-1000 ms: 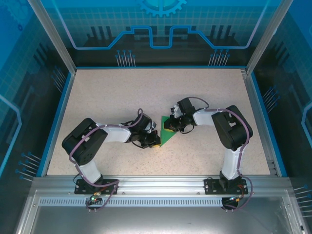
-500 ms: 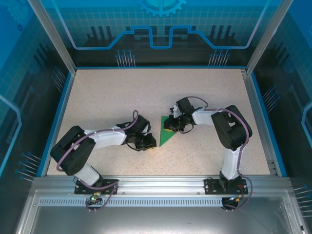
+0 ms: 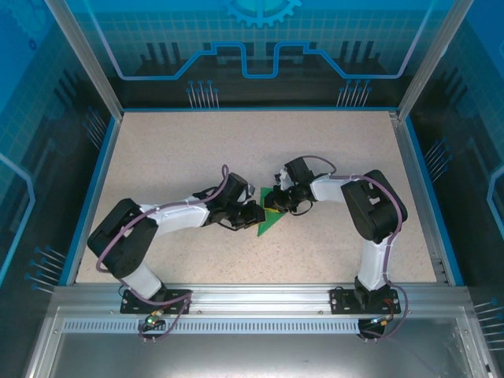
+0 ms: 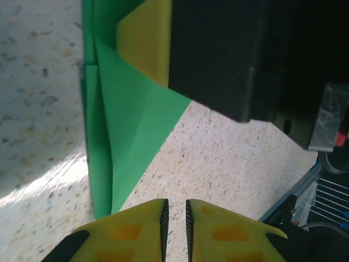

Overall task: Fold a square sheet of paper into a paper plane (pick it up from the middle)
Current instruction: Fourth fold the wing at the center of the table.

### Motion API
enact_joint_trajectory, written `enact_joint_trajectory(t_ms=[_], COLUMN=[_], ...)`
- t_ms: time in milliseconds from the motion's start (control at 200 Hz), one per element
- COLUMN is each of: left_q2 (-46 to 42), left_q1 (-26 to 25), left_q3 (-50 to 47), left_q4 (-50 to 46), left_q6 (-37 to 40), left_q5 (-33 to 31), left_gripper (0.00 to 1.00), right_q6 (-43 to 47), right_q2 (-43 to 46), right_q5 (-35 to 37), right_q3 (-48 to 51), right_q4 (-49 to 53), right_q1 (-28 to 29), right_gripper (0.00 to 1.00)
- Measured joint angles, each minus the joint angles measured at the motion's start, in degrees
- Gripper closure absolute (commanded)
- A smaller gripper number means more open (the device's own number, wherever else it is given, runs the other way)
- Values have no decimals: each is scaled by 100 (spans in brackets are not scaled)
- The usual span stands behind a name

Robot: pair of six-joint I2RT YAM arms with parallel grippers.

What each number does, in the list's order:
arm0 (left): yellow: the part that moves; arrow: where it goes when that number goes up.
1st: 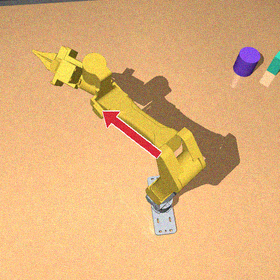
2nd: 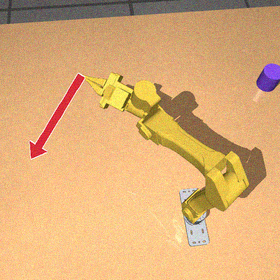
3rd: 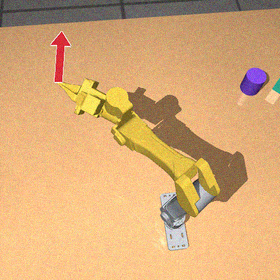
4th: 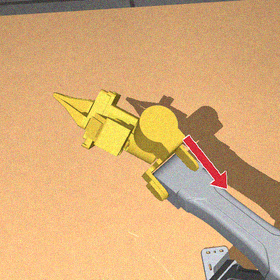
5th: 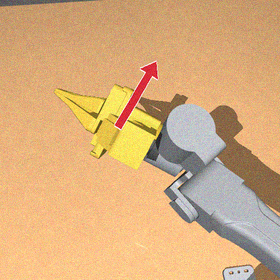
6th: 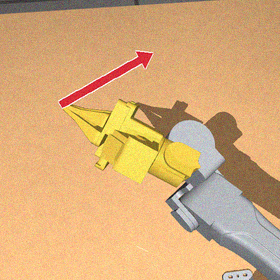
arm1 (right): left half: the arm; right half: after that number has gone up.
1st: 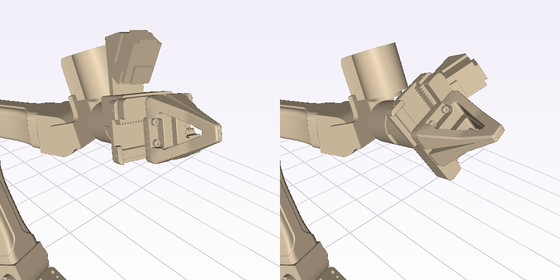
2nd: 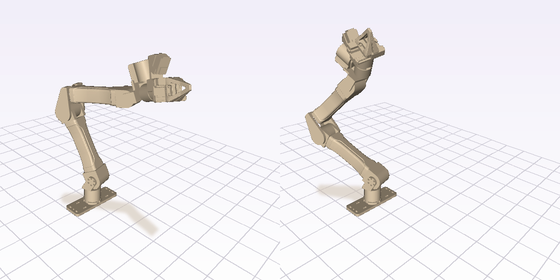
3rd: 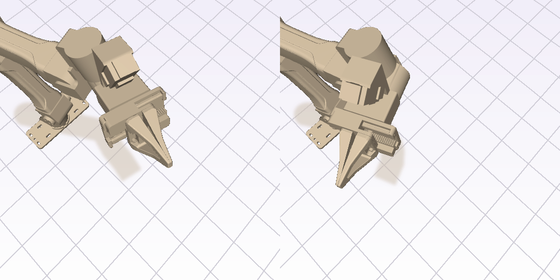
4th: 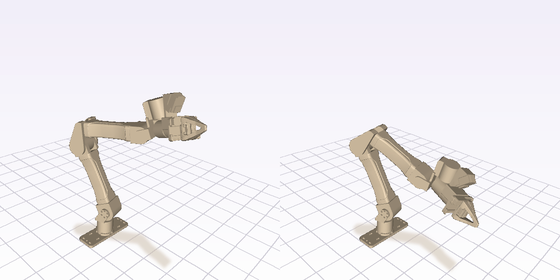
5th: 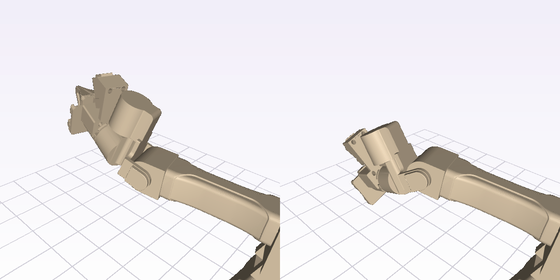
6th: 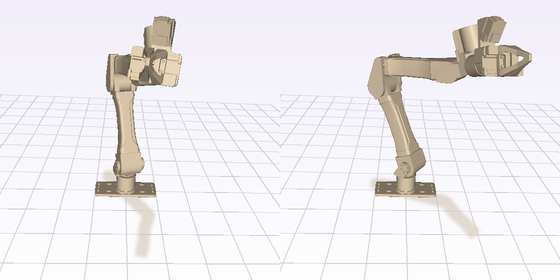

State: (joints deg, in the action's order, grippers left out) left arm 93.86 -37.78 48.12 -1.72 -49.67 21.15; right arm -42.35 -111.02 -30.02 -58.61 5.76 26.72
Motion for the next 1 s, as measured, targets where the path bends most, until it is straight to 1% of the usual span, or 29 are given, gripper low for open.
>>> enact_joint_trajectory(t_ms=[195,360,555,815,1000], left_q2=[538,752,756,660,321], left_q1=[0,0,0,0,0], left_q3=[33,33,-136,-391,-544], left_q4=[365,372,341,597,179], left_q6=[-153,-166,-142,-103,-76], left_q5=[225,225,162,114,-83], left_gripper=[81,82,82,84,83], right_q6=[0,0,2,2,0], right_q2=[-2,-2,-9,-13,-28], right_q5=[0,2,-2,-2,-17], right_q3=[0,0,0,-2,-26], right_q4=[0,0,0,0,24], right_q1=[0,0,0,0,-2], right_gripper=[84,84,84,84,84])
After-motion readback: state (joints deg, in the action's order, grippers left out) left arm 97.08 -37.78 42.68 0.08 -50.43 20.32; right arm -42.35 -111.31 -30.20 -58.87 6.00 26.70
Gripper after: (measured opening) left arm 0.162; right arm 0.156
